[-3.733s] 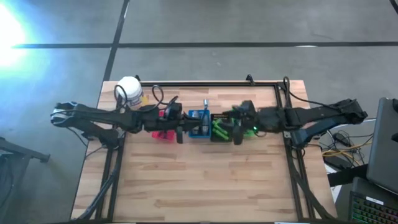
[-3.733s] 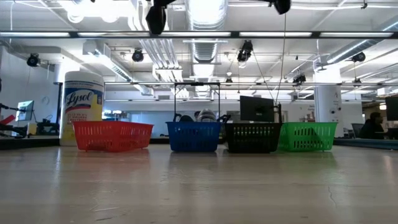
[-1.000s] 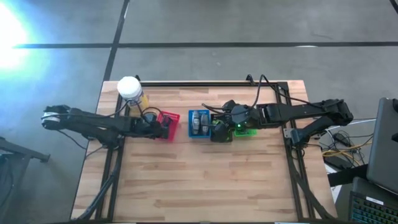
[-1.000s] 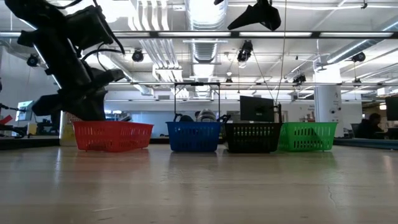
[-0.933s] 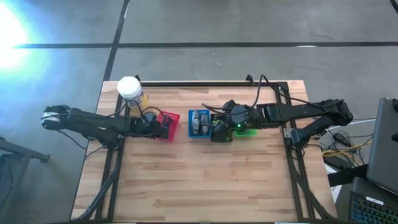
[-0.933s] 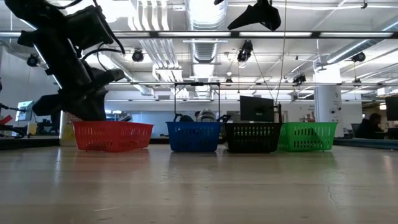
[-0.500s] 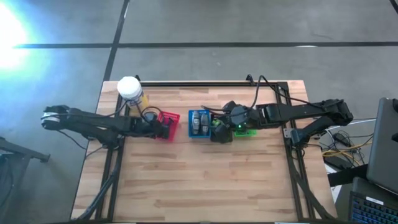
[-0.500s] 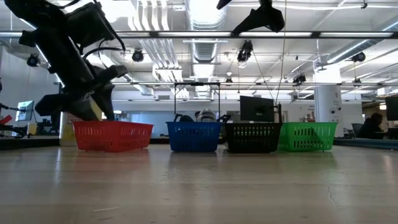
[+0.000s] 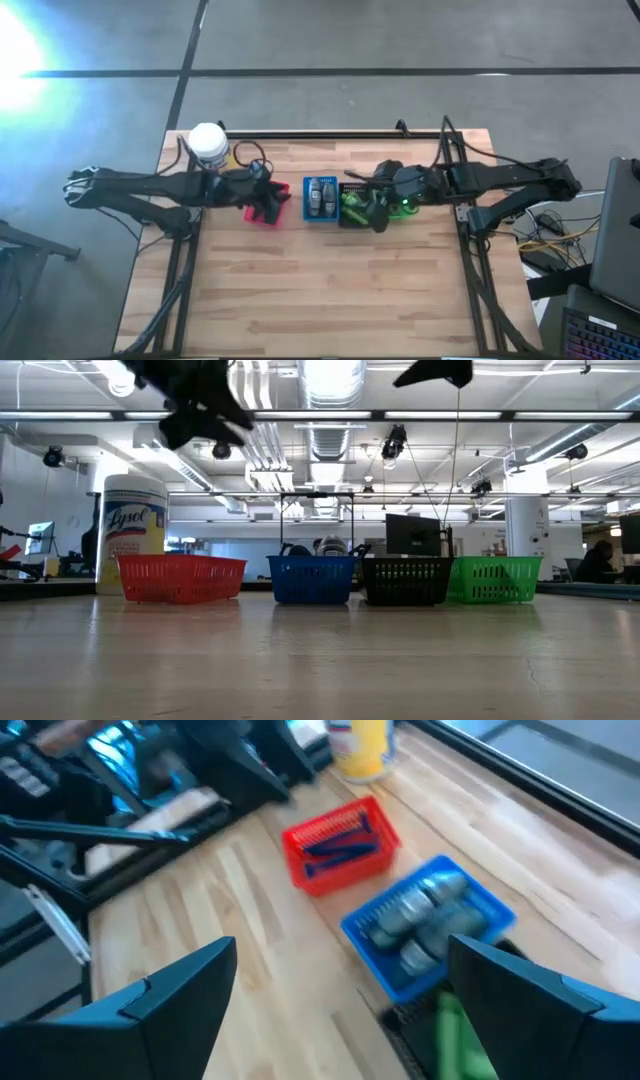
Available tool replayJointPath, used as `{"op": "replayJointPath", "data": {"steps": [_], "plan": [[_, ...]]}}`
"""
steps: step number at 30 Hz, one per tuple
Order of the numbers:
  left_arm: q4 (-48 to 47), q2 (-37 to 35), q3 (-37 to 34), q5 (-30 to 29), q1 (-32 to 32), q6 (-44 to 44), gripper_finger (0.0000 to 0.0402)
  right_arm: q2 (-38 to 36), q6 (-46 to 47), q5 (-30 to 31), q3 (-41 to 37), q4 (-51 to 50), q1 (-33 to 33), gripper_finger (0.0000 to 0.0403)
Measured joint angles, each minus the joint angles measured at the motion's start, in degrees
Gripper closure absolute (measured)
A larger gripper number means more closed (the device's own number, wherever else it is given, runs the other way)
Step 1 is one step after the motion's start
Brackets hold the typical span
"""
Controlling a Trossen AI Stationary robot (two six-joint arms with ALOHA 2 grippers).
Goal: Pick & Place Travel size toiletries
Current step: Return to Home Position
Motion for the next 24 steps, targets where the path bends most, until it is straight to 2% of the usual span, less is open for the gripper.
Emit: {"op": "replayJointPath", "data": {"steps": [4,7,14,17,20,24], "plan": [[0.21,-0.04,4.93,-0.42,-0.01,0.53,0.0234,-3.63,3.30,-0.03,0.00,-6.31,0.02,0.0044],[1.45,-0.04,7.04,-0.33,-0.21,0.91,0.0234,-6.46,1.07,-1.61,0.00,-8.46,1.75,0.0044],[4.55,-0.24,7.17,8.51,-2.76,1.44,0.0234,-12.30,-1.70,-3.86,-2.81,-7.14,7.14,0.0050],[10.35,-0.72,4.61,8.88,-4.09,1.77,0.0234,-15.72,-4.36,-3.73,-9.29,0.97,9.87,0.0057],[17.03,-2.19,0.89,9.45,-4.25,2.62,0.0234,-20.38,-6.23,-5.04,-19.33,13.12,11.39,0.0066],[26.61,-5.64,-6.20,13.94,-4.24,5.15,0.0234,-26.84,-6.29,-9.44,-33.90,30.89,12.25,0.0078]]}}
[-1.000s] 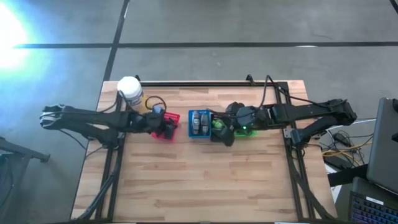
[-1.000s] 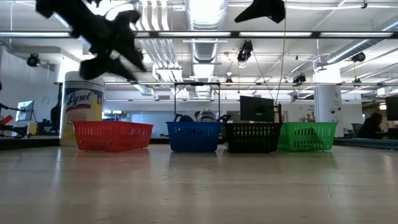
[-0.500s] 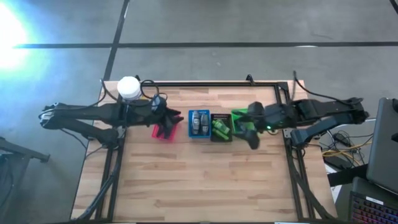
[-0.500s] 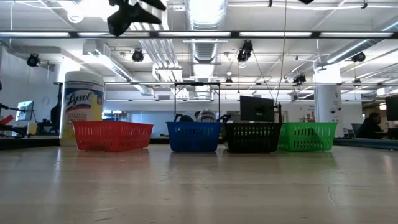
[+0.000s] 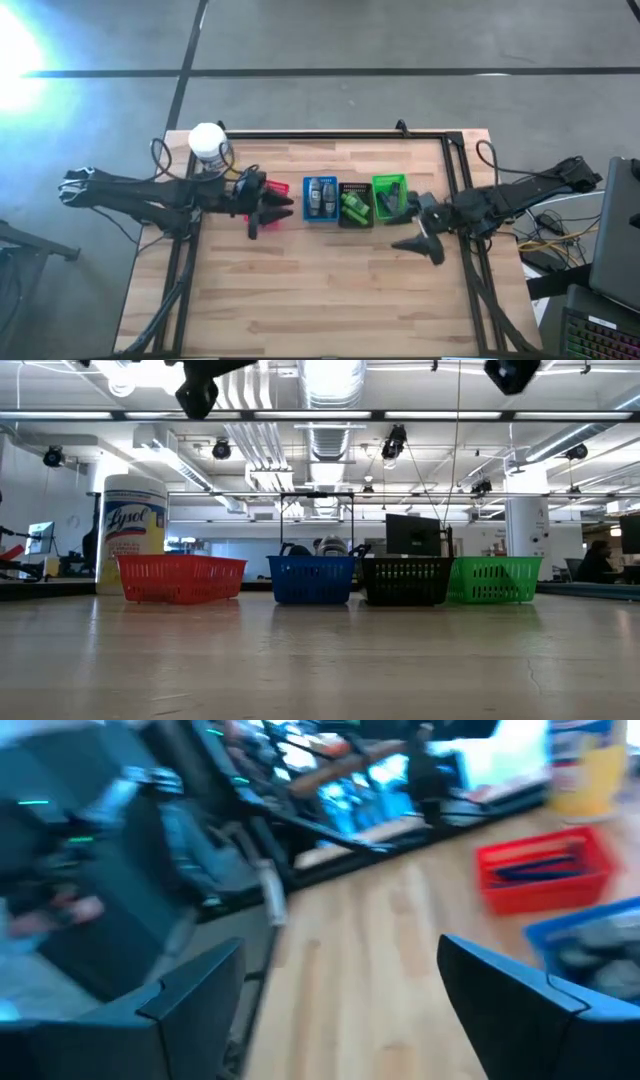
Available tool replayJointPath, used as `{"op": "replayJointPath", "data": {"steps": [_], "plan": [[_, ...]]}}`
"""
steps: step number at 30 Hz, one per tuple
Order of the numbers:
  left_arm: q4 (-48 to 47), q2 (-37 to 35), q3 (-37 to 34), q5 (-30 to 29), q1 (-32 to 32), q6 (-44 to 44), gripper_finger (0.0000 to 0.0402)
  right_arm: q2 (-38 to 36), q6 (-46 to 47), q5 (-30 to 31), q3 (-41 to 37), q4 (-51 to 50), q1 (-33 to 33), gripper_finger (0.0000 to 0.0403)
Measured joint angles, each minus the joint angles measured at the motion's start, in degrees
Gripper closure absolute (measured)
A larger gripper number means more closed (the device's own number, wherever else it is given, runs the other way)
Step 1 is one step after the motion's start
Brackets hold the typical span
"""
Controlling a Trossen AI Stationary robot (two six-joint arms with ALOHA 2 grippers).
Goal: Pick & Place Travel size toiletries
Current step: Return to Home Position
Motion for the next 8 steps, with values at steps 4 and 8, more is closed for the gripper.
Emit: {"op": "replayJointPath", "data": {"steps": [4,8], "plan": [[9.05,-5.33,-8.12,3.26,0.00,1.73,0.0234,-6.50,1.78,-1.76,-10.84,10.71,0.26,0.0091],[12.25,-12.55,-15.48,1.54,0.52,2.67,0.0234,-13.43,0.97,-0.85,-17.79,12.57,0.08,0.0104]]}}
